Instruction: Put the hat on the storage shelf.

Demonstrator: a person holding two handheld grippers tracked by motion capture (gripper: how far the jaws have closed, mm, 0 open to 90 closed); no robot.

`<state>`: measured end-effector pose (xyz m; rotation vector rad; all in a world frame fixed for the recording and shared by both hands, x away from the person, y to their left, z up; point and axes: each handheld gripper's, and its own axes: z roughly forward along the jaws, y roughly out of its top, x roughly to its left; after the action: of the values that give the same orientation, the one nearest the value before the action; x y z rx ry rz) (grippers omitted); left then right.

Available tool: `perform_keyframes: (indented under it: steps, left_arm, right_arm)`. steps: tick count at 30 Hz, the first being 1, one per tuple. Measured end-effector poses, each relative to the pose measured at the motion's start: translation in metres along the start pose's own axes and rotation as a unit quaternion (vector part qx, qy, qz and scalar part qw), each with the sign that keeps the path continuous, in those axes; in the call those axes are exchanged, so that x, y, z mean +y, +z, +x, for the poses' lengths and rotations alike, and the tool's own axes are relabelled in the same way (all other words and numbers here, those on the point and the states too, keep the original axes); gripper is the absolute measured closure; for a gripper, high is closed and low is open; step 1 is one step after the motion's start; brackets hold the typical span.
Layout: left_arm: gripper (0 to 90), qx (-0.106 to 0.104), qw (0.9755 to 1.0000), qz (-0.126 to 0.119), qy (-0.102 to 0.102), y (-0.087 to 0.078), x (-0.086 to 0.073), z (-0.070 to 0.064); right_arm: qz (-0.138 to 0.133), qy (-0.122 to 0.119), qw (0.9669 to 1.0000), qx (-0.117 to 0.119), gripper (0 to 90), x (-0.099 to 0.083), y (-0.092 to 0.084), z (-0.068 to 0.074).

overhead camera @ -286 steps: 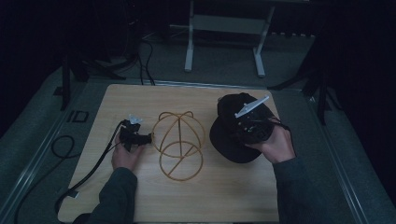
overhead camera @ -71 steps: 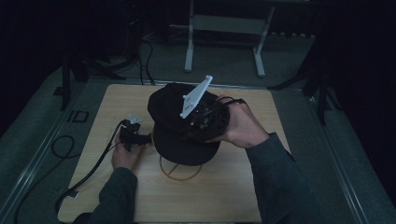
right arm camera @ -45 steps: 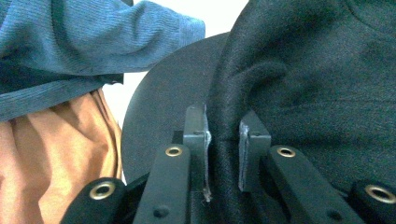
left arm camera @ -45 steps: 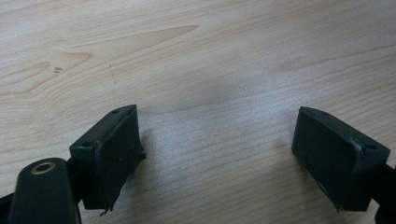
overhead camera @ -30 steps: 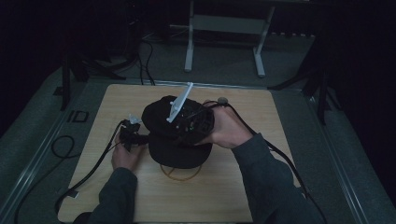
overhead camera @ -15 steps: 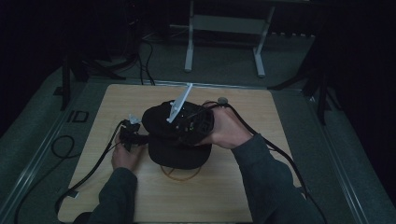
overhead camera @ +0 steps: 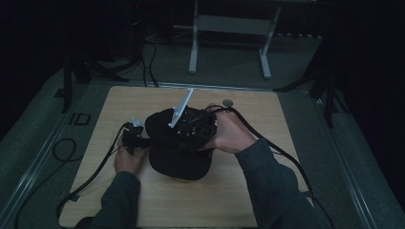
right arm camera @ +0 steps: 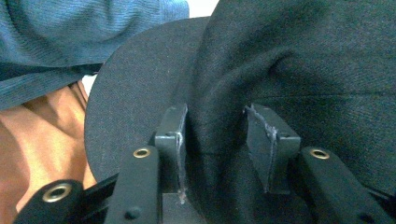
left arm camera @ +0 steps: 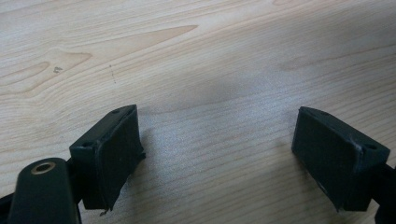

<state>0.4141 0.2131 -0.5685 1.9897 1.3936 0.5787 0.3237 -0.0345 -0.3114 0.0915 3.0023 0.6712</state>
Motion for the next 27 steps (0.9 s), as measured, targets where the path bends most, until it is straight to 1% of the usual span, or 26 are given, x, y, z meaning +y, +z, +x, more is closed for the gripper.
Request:
perform_keyframes:
  steps: [4,6,9,12,14,21,27]
  left_arm:
    - [15.1,0.0,1.0,0.001,0.0,-0.0001,0.0,0.0]
    - [15.0,0.0,1.0,0.001,0.0,-0.0001,0.0,0.0]
    - [15.1,0.0,1.0,0.001,0.0,-0.0001,0.0,0.0]
    - [15.0,0.0,1.0,0.001,0.0,-0.0001,0.0,0.0]
    - [15.1,0.0,1.0,0.001,0.0,-0.0001,0.0,0.0]
    - [15.0,0.0,1.0,0.001,0.0,-0.0001,0.0,0.0]
    - [15.0,0.0,1.0,0.001,0.0,-0.0002,0.0,0.0]
  right_arm:
    - [0.0,0.001,1.0,0.004,54.7,0.0,-0.0006,0.0003]
    - [-0.002,0.0,1.0,0.006,54.6,0.0001,-0.0007,0.0003]
    - [-0.006,0.003,0.9999,0.011,55.7,0.0005,-0.002,0.0008]
    - [-0.002,0.005,0.9998,0.02,56.9,0.0004,-0.0021,0.0014]
    - [0.002,0.003,0.9998,0.019,57.1,0.0001,-0.0013,0.0018]
    - [0.004,0.003,0.9998,0.021,58.7,-0.0006,-0.0018,0.0028]
    - [0.0,0.0,0.9998,0.021,59.1,-0.0006,-0.0052,0.0066]
